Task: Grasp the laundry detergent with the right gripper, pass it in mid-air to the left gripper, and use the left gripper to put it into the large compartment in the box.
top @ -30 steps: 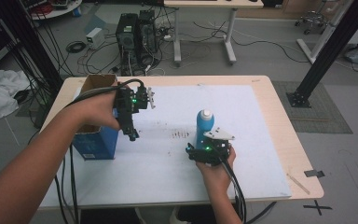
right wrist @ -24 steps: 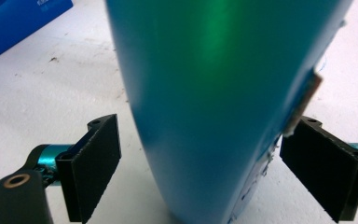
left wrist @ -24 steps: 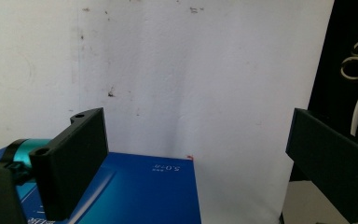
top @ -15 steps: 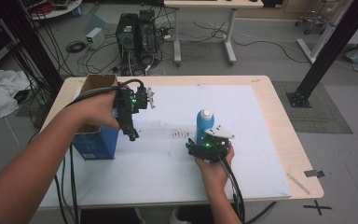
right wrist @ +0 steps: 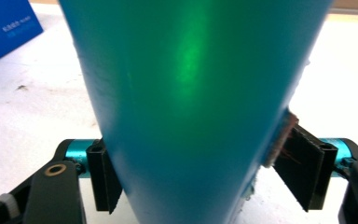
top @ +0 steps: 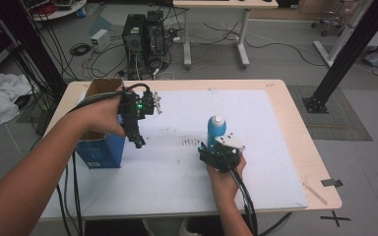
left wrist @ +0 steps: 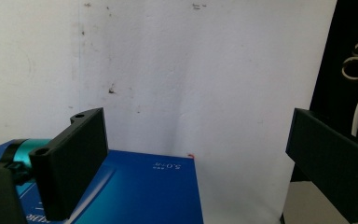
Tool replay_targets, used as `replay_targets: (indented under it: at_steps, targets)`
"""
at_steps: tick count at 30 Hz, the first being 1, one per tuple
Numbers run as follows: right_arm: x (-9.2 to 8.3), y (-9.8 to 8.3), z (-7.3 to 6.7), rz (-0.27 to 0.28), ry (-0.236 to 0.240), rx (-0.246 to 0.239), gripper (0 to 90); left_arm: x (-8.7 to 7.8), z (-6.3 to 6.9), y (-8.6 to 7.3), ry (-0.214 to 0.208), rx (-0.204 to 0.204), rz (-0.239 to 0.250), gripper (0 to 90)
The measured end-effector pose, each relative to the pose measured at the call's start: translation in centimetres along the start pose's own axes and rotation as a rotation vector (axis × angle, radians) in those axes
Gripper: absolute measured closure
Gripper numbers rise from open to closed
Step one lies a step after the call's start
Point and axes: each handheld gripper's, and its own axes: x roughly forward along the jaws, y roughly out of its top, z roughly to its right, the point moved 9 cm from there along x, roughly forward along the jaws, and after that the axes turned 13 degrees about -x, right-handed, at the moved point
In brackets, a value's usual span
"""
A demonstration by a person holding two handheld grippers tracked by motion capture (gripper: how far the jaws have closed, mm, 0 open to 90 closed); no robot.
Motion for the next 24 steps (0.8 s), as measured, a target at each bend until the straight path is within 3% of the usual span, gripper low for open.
replay_targets:
  at_steps: [10, 24]
  targets:
    - [0.04, 0.00, 0.11, 0.007, -0.042, -0.007, 28.5, 0.01, -0.02, 0.01, 0.000, 0.000, 0.004, 5.6]
    - [0.03, 0.09, -0.05, 0.020, -0.061, -0.007, 31.3, 0.17, -0.11, -0.04, -0.002, -0.005, 0.005, 5.6]
